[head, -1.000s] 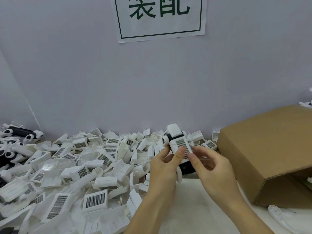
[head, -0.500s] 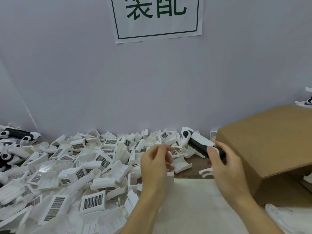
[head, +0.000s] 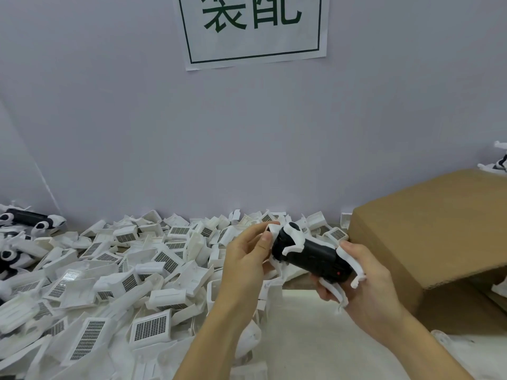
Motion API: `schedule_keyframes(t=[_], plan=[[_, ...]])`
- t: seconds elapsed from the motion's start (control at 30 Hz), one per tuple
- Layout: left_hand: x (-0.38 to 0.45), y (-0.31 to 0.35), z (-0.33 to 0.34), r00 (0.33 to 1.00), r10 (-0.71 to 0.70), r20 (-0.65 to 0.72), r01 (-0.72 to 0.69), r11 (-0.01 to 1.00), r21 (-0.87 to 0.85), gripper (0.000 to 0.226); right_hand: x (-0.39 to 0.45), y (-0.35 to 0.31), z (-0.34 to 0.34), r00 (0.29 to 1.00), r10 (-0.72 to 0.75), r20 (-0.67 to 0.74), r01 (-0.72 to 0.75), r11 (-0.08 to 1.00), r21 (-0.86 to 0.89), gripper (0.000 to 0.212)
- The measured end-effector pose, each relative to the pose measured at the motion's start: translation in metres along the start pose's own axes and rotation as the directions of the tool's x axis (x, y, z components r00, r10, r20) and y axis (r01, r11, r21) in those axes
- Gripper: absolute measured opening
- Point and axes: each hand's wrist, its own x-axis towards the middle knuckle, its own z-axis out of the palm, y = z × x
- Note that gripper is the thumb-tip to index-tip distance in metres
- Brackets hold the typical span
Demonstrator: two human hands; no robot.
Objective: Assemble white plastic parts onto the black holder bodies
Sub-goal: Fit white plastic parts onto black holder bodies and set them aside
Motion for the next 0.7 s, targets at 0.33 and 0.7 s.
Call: schedule_keyframes(t=[0.33,0.7], plan=[[0.005,0.003,-0.01,0.991,0.095,-0.095,-0.075,0.977,0.198,0.012,0.003,0.003,-0.002,0.991,0.045,-0.125,-0.1,0.874,-0.475,0.029],[0.005,0.006,-0.008,0.993,0.072,-0.096,-0.048,0.971,0.234,0.012,-0.001,0.006,0.004,0.995,0.064,0.074,-0.006,0.798,-0.603,0.032]])
